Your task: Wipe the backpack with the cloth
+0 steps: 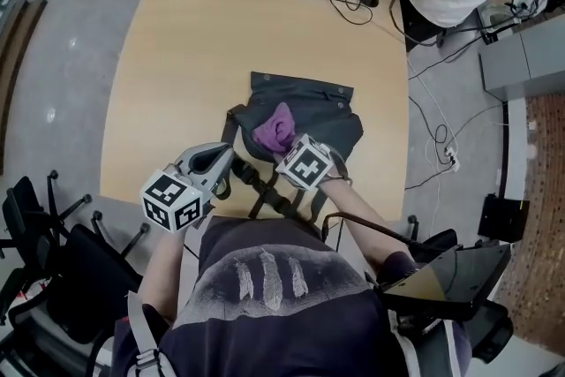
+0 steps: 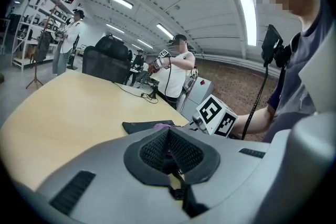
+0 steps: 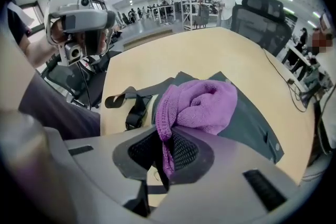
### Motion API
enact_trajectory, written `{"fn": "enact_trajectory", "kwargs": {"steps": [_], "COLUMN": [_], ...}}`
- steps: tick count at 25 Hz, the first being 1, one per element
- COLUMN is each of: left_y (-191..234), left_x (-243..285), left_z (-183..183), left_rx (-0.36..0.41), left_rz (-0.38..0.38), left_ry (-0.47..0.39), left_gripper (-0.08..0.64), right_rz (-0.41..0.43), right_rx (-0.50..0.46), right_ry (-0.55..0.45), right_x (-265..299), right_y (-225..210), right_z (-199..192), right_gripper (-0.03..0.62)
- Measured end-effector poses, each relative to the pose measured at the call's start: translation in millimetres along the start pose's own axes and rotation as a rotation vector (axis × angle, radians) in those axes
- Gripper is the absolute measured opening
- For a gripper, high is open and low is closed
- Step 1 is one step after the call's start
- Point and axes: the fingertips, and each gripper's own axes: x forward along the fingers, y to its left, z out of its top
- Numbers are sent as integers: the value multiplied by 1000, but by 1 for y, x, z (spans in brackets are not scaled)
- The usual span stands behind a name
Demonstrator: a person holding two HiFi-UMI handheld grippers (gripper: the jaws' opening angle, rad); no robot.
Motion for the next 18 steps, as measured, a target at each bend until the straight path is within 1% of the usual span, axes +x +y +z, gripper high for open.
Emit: {"fn": "enact_trajectory", "kwargs": {"steps": [4, 5, 6, 8, 9, 11, 13, 15, 16, 18], "left_y": [14, 17, 20, 27, 30, 35, 38, 40, 40, 38], "left_x": [-9, -12, -14, -20, -23, -27, -30, -31, -32, -33], "left_z": [-2, -3, -2, -1, -1, 0, 1, -1, -3, -7], "left_rx": [-18, -22, -27, -35, -38, -42, -43, -46, -49, -53], "left_rz": [13, 17, 23, 39, 48, 62, 71, 78, 83, 90], "left_ry": [-3, -4, -6, -13, -17, -23, -22, -16, -11, -2], "left_gripper": [6, 6, 6, 8, 6, 7, 8, 6, 6, 6], "right_rz": [77, 114, 172, 311, 360, 408, 434, 423, 392, 285], "right_rx": [-25, -22, -6, 53, 81, 136, 215, 277, 285, 257], "right_ry": [-6, -21, -49, -137, -186, -284, -374, -425, -425, -375], "right_x": [13, 15, 15, 11, 8, 1, -9, -12, -9, 5], "right_y": [26, 33, 42, 61, 67, 66, 50, 26, 14, -11], "right_z": [23, 30, 39, 61, 73, 95, 115, 130, 133, 131], "right_gripper": [37, 37, 37, 37, 37, 37, 37, 37, 37, 37]}}
